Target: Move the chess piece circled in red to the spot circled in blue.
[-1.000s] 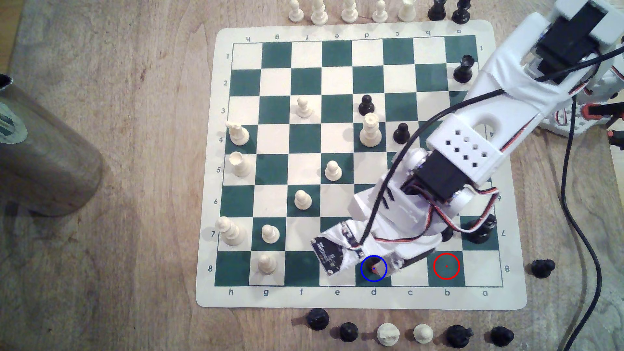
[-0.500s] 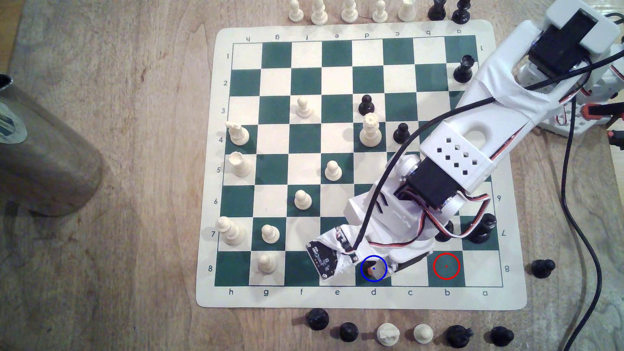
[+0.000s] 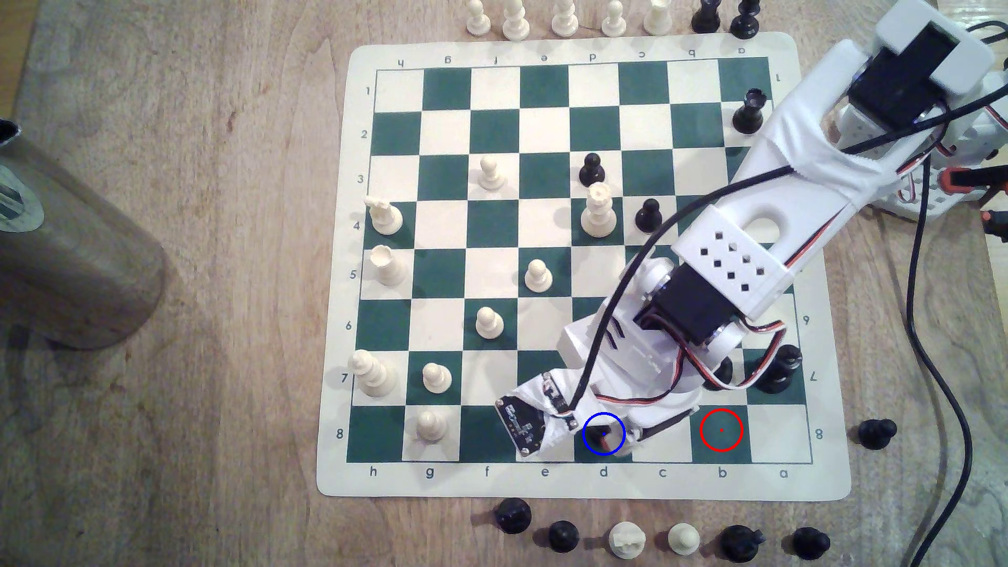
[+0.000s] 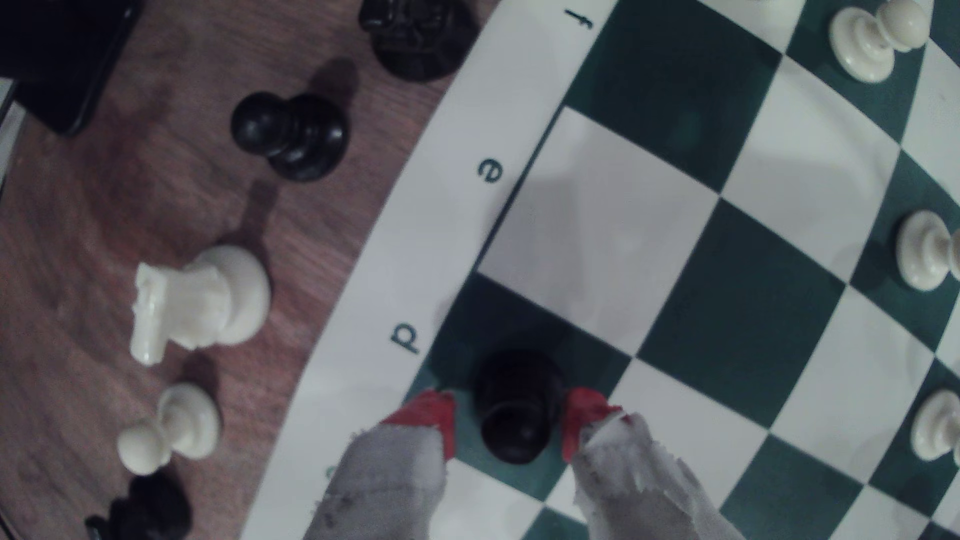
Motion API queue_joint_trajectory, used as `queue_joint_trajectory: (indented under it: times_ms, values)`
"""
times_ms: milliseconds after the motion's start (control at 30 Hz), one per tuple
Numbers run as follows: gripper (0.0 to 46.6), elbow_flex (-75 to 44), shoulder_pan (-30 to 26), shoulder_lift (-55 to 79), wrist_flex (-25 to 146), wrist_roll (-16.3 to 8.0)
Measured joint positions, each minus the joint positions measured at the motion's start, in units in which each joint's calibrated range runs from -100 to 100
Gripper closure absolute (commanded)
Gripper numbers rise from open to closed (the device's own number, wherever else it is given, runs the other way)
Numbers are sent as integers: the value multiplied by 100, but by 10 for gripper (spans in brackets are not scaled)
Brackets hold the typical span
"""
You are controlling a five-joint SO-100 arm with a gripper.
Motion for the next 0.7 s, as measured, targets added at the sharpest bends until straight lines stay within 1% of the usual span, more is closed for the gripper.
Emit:
queue_joint_trajectory:
  times_ms: [33,67,100,200,367,533,700]
  values:
    - [303,0,0,0,0,0]
    - [279,0,0,0,24,0]
    - [267,0,0,0,96,-10]
    - [247,0,0,0,143,-10]
    - [240,127,0,-109,143,-10]
    - [227,506,96,-829,143,-15]
    - [228,1256,221,-1994,263,-49]
